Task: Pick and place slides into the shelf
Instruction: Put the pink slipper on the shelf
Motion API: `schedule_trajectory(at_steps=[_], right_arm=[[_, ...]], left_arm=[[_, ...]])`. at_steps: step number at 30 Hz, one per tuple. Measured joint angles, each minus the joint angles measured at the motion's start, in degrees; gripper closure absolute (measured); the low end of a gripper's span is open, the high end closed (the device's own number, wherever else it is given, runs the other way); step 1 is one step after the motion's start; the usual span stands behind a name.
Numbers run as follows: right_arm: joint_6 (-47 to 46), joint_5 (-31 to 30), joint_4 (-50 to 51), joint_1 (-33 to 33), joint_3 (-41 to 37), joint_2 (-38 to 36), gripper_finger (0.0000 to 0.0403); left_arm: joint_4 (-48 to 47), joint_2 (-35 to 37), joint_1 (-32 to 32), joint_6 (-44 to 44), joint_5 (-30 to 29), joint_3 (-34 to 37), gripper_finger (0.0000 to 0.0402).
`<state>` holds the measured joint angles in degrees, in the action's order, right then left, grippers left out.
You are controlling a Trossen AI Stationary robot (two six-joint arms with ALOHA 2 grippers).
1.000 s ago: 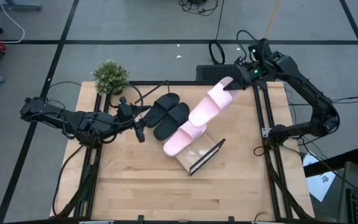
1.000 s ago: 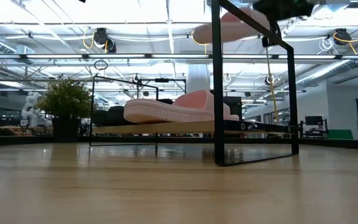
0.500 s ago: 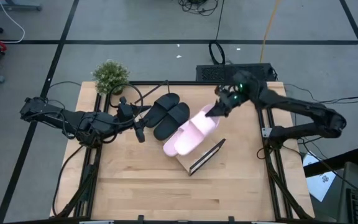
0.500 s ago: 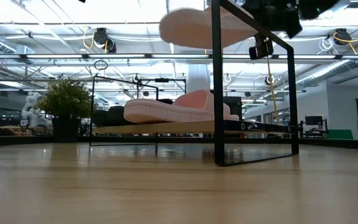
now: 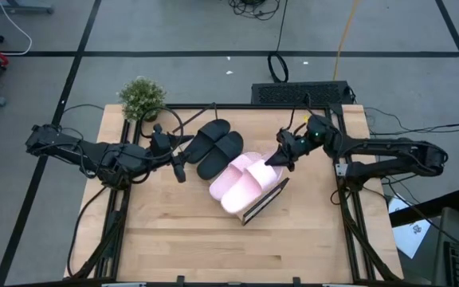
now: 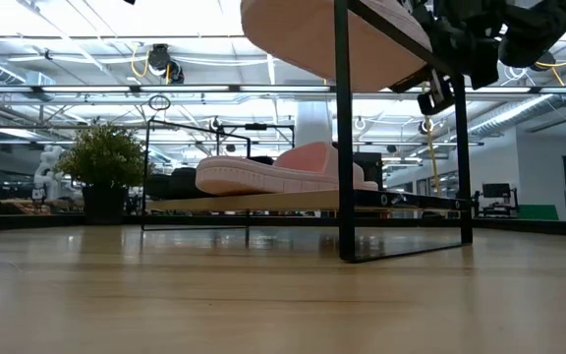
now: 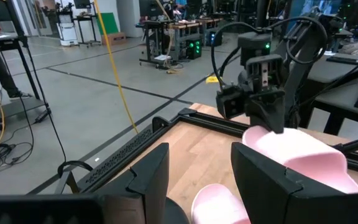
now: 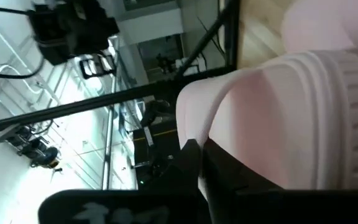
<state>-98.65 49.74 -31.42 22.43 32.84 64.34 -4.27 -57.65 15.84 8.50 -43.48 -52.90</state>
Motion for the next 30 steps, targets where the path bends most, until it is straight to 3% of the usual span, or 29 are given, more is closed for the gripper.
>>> schedule_trajectory(at_steps=[11, 30], right_arm=[[9.71, 2.29, 11.85, -0.10, 0.00, 0.02, 0.0403], [15.49, -0.12, 17.63, 0.51, 0.00, 0.04, 0.0403]], left_arm=[[0.00, 0.00, 0.00, -0.01, 0.02, 0.00, 0.0224], [-0.11, 0.00, 0.00, 0.68, 0.20, 0.00, 0.0224]])
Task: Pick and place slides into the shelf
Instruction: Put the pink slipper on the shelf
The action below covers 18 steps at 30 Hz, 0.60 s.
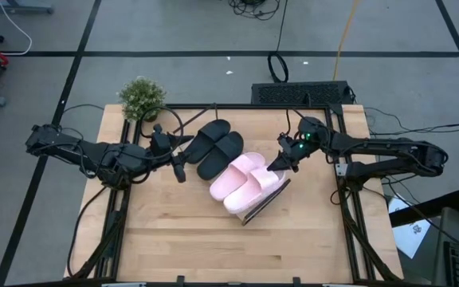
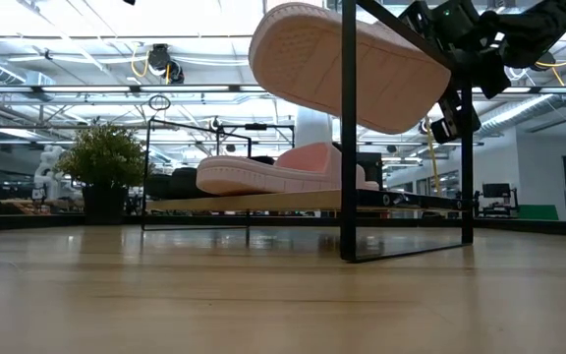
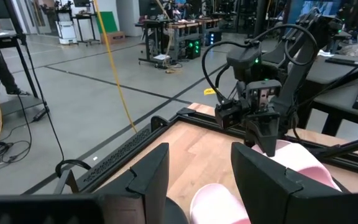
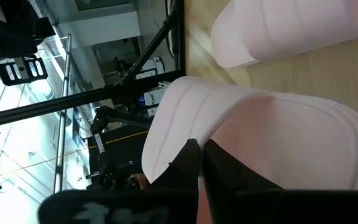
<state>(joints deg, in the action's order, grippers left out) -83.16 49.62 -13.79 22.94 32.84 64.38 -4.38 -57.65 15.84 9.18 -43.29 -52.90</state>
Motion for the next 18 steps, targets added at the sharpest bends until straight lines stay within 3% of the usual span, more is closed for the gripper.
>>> schedule_trajectory(at_steps=[18], right_arm=[[7.16, -0.15, 4.38, 0.02, 0.00, 4.29, 0.0403]], left_arm=[[-0.13, 0.00, 0.00, 0.03, 0.00, 0.00, 0.0224]])
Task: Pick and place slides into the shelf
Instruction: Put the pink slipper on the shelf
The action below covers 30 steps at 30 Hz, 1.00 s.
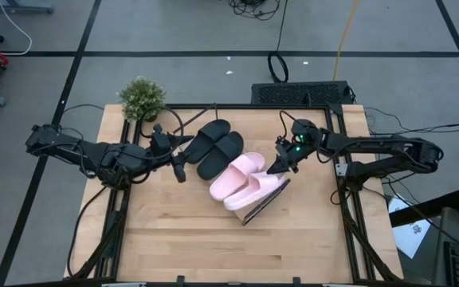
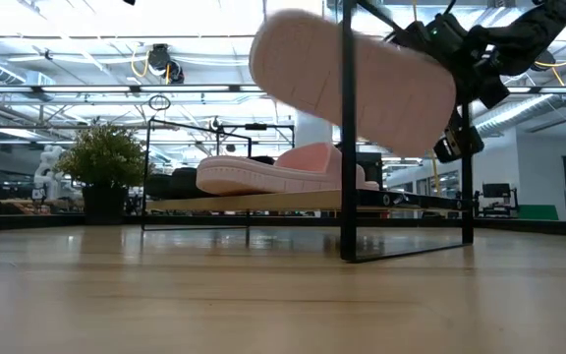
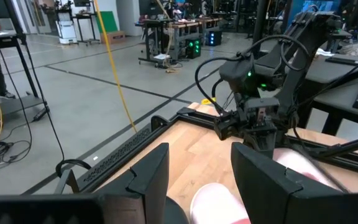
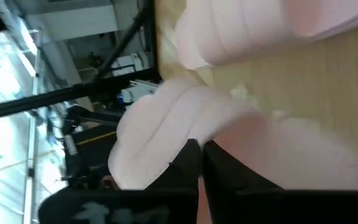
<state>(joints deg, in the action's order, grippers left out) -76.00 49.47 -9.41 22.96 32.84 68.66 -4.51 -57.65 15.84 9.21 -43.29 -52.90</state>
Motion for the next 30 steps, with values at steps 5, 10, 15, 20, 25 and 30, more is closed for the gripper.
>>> schedule_trajectory(at_steps=[5, 10, 15, 20, 25, 30], right_arm=[[2.47, -0.26, 0.24, -0.03, -0.09, 2.31, 0.0403], [4.13, -1.29, -0.12, 0.15, -0.09, 2.53, 0.0403], [4.71, -1.30, -0.17, 0.20, -0.09, 2.53, 0.0403], [4.85, -1.41, -0.17, 0.17, -0.09, 2.53, 0.0403], [4.21, -1.42, -0.15, -1.08, -0.09, 2.51, 0.0403], [3.84, -1.73, 0.83, -2.53, -0.09, 2.51, 0.0403]], left_arm=[[-0.04, 0.00, 0.00, -0.20, -0.02, 0.00, 0.0224], [-0.02, 0.00, 0.00, -0.28, -0.02, 0.00, 0.0224], [-0.02, 0.00, 0.00, -0.46, -0.02, 0.00, 0.0224], [-0.02, 0.00, 0.00, -0.44, -0.04, 0.00, 0.0224], [0.00, 0.00, 0.00, -0.45, -0.04, 0.00, 0.0224], [0.00, 0.00, 0.00, -0.45, -0.06, 0.00, 0.0224]])
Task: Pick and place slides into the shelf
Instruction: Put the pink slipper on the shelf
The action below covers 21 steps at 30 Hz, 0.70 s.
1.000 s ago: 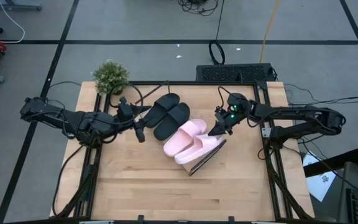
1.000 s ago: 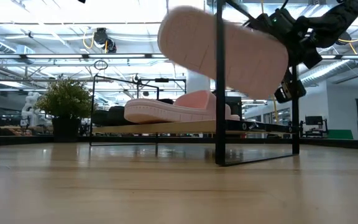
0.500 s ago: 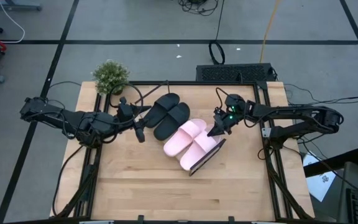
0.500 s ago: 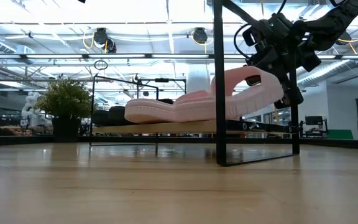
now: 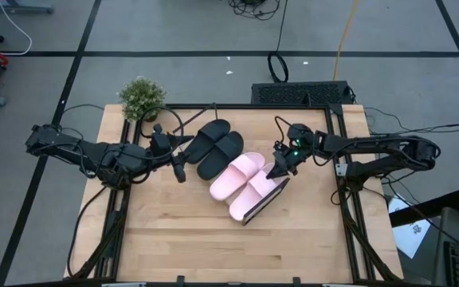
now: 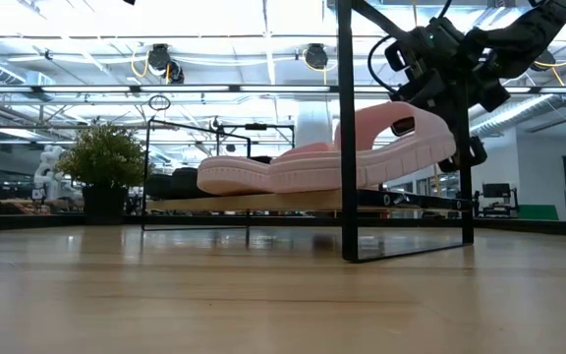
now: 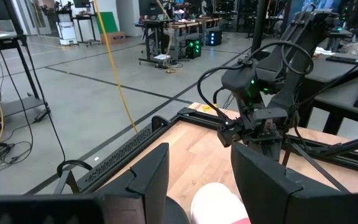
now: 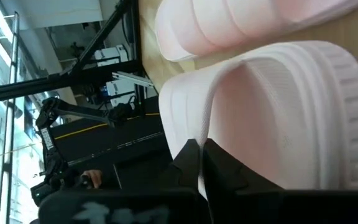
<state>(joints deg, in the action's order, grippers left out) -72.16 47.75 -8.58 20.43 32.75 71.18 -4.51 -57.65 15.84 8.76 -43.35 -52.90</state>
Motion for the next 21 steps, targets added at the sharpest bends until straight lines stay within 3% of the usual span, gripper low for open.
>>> schedule_trajectory(at_steps=[21], right_arm=[[3.89, -4.25, 7.13, -0.42, 0.04, -0.02, 0.0403]], left_arm=[[0.00, 0.00, 0.00, -1.39, -0.02, 0.00, 0.0224]])
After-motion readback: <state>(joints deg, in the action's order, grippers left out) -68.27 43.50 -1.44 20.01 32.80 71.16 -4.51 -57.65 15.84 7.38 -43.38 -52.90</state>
